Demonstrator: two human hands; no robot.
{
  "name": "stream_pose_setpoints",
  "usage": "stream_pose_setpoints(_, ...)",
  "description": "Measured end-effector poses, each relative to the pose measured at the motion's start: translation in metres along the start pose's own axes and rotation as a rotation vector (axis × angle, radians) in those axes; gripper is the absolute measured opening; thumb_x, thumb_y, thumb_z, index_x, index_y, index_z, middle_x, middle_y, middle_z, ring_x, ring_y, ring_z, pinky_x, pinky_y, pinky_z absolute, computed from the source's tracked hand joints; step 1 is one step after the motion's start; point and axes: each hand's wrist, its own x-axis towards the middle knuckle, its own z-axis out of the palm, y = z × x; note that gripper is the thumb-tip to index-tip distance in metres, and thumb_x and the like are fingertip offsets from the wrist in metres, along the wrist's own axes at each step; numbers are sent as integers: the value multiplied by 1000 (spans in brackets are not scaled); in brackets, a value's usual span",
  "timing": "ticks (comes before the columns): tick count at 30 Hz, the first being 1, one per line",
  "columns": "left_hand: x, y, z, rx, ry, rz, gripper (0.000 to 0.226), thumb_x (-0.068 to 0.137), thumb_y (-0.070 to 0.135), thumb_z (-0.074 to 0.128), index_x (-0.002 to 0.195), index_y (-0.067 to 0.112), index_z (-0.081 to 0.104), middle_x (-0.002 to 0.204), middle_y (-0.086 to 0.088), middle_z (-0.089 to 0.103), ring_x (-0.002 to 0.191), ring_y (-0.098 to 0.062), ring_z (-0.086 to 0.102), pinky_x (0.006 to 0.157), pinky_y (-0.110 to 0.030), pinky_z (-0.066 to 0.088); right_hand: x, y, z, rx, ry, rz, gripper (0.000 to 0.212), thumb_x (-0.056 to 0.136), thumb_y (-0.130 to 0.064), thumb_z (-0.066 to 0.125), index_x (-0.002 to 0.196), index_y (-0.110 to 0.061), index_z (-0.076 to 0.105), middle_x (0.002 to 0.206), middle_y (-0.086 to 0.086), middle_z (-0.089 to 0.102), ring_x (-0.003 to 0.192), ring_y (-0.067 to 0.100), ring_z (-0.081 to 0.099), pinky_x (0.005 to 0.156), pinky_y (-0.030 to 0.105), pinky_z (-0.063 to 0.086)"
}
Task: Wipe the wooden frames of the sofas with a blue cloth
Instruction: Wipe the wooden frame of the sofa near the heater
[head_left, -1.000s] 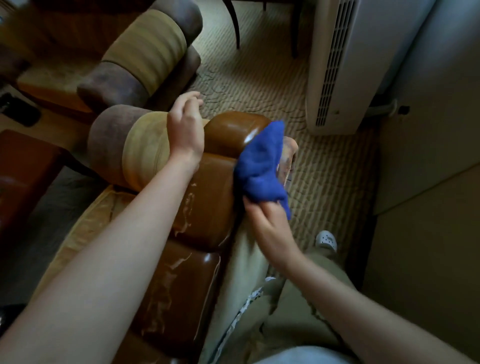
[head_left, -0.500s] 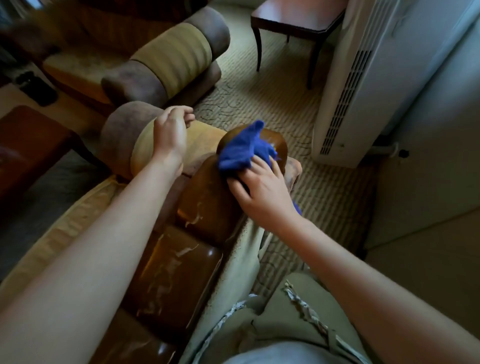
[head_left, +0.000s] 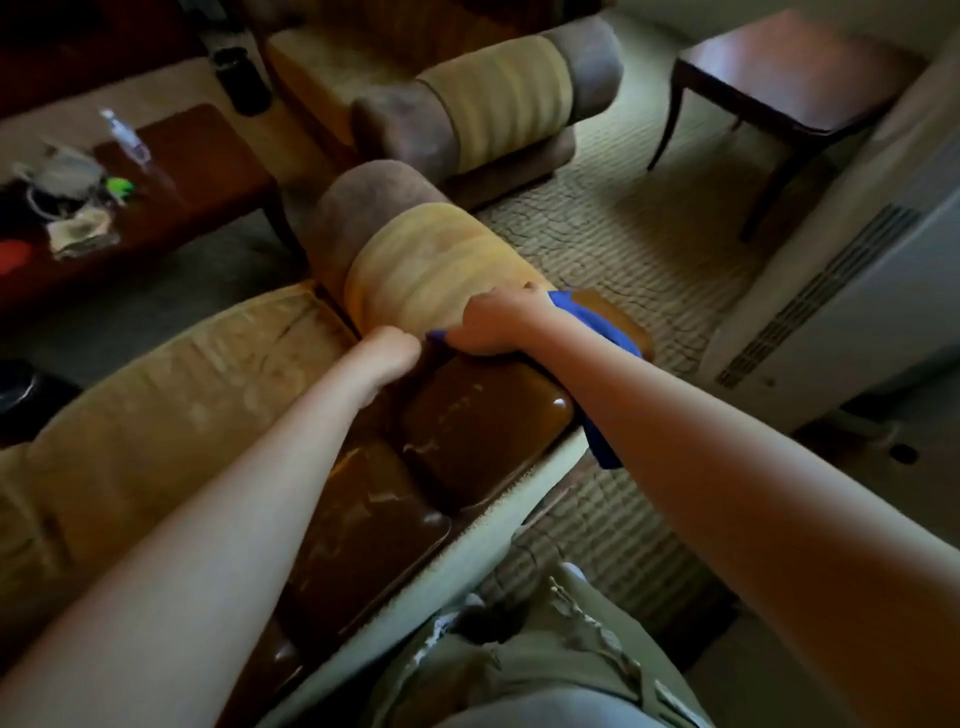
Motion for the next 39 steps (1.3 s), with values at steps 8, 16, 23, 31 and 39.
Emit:
stream_pose_setpoints(8, -14, -37, 4, 41, 104, -92, 35, 91, 16, 38, 113, 3, 61, 115, -21, 60, 105, -36, 56, 85, -35, 45, 10, -29, 5, -81, -200, -320, 66, 89, -66, 30, 138, -25, 44, 142, 4, 45, 129, 29, 42, 106, 46, 30)
stream_pose_setpoints(16, -18, -40, 8, -350, 319, -181, 28, 93, 10, 35, 101, 3, 62, 103, -15, 66, 95, -31, 61, 91, -41, 49, 10, 25, -14, -67, -86, -92, 73, 86, -68, 35, 131, -13, 50, 132, 13, 53, 122, 33, 47, 102, 46, 32)
stream_pose_setpoints(23, -27, -41, 5, -556, 535, -146, 29, 84, 4, 38, 97, 4, 64, 102, -14, 62, 96, -33, 59, 88, -42, 49, -21, -47, -6, 6, -211, -412, 60, 98, -53, 20, 138, -15, 44, 146, 9, 40, 133, 26, 37, 108, 41, 25)
stream_pose_setpoints(31, -28, -46, 8, -638, 556, -131, 35, 89, 2, 30, 110, 3, 59, 91, -14, 66, 77, -22, 63, 62, -27, 45, -7, 10, -33, 80, -277, -263, 47, 102, -38, 23, 134, -11, 46, 144, 13, 40, 132, 29, 34, 106, 37, 24)
stream_pose_setpoints(39, -30, -45, 2, -903, 727, -134, 26, 80, -2, 37, 78, 11, 60, 69, -7, 60, 74, -23, 60, 70, -35, 51, -39, -59, 3, 19, -164, -553, 49, 96, -56, 20, 102, -24, 57, 125, 10, 57, 117, 27, 50, 89, 43, 31)
